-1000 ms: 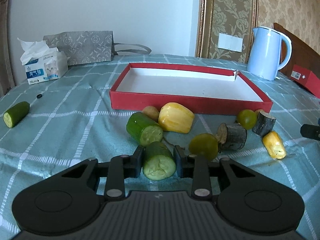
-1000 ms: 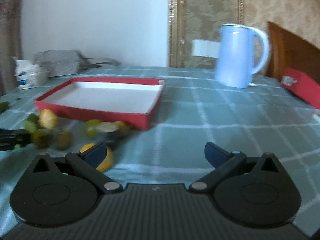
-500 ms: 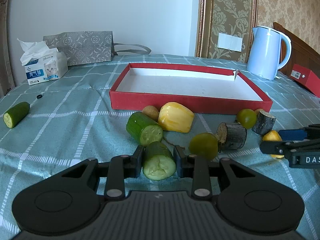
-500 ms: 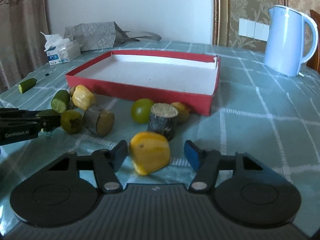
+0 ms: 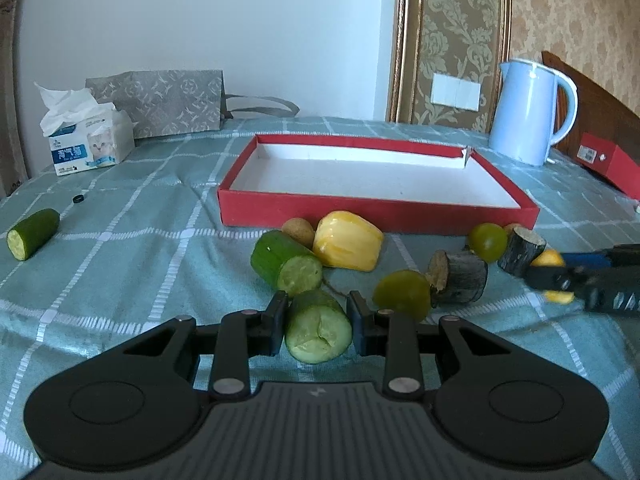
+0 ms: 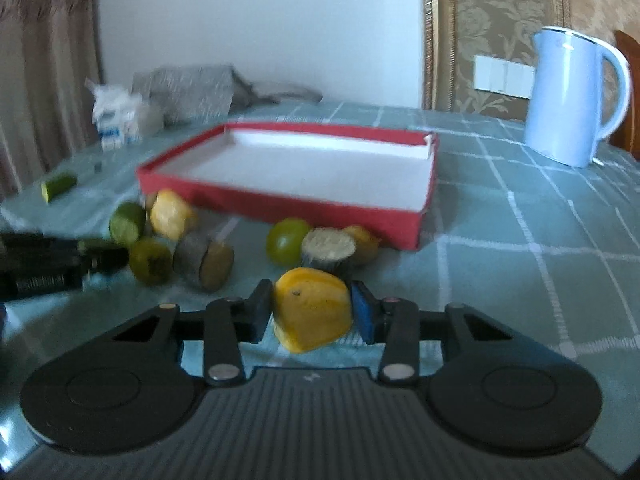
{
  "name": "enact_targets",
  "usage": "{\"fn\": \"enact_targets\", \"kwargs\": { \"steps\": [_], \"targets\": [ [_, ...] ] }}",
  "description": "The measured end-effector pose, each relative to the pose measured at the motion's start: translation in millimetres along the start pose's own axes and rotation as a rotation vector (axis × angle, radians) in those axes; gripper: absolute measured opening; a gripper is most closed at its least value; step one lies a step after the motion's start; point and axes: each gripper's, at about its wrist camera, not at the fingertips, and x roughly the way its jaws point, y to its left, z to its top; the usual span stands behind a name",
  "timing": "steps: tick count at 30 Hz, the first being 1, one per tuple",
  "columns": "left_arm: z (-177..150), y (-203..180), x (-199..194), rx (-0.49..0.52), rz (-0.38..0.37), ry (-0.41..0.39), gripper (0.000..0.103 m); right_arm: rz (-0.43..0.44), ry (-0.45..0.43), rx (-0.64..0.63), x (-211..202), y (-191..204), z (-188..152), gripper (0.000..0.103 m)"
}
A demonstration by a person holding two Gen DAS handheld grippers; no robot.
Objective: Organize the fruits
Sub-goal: 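Drop the cucumber chunk into the red tray with the left tool while the right tool carries the yellow piece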
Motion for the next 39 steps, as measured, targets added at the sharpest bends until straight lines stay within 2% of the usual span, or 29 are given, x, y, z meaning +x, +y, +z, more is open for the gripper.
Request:
{"fn": "enact_targets", "kwargs": {
  "steps": [6, 11, 17, 28, 32, 35, 39],
  "targets": [
    [-0.3, 5.4, -11.6, -0.02, -0.028, -0.048, 0.031, -0.009, -0.107, 0.083, -15.1, -18.7, 22.2, 0.04],
    [7.0, 6.7, -19.7, -0.015, -0.013, -0.068, 0.031, -0.022, -0.144, 0.095, -5.8, -25.2, 41.7, 0.04],
    [33.3, 1.3, -24.2, 0.049, 0.008, -0.124, 0.031, -0.037, -0.15, 0.076, 17.2, -25.6, 59.9, 0.04],
    [94.4, -18.4, 15.1, 0.131, 0.016, -0.178, 0.031, -0.056, -0.139, 0.084, 24.5, -28.5, 52.6, 0.04],
    [117.0, -19.2, 36.8, 0.125, 0.025, -0.192, 0.031, -0.075, -0.137, 0.071, 26.6, -25.9, 51.2, 0.04],
    [127.2, -17.2, 58.9, 0.119, 0.044, -0.178, 0.031, -0.077, -0.127, 0.074, 29.7, -26.6, 51.0, 0.04],
    [131.8, -14.1, 94.4, 0.11, 0.065, -0.119, 0.031, -0.08, -0.113, 0.083, 32.9, -28.7, 50.5, 0.04]
  ]
}}
